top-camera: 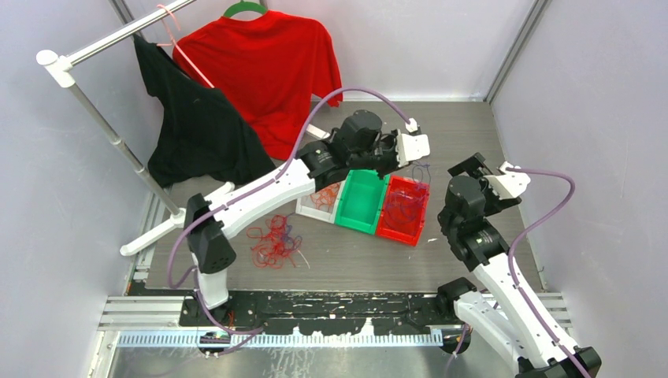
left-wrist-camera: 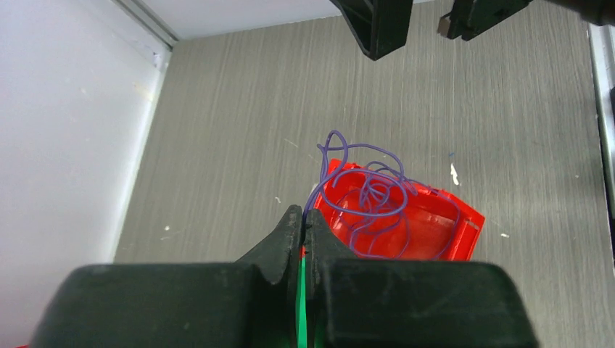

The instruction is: Untangle the cables

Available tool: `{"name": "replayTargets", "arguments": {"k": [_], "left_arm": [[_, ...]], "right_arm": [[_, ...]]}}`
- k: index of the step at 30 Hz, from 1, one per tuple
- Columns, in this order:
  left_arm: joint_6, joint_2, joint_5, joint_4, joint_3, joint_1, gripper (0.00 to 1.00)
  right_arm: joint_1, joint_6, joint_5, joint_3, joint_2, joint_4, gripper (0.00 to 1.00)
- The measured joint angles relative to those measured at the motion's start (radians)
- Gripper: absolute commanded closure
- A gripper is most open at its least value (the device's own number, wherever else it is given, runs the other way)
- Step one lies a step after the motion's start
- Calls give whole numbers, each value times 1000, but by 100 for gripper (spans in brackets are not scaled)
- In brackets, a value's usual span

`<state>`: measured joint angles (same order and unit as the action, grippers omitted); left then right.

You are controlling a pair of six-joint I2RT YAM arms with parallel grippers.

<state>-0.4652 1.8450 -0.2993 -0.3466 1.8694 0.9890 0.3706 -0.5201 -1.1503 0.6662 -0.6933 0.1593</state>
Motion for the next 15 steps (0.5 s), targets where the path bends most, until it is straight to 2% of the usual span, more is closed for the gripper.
{"name": "replayTargets", "arguments": {"k": [8, 15], "left_arm": [[93, 67, 0, 69, -4, 0, 100], [81, 72, 29, 112, -72, 0, 100]], "right_arm": [[-24, -10, 4, 13, 6, 3, 6], [-54, -15, 14, 13, 7, 9, 6]]}}
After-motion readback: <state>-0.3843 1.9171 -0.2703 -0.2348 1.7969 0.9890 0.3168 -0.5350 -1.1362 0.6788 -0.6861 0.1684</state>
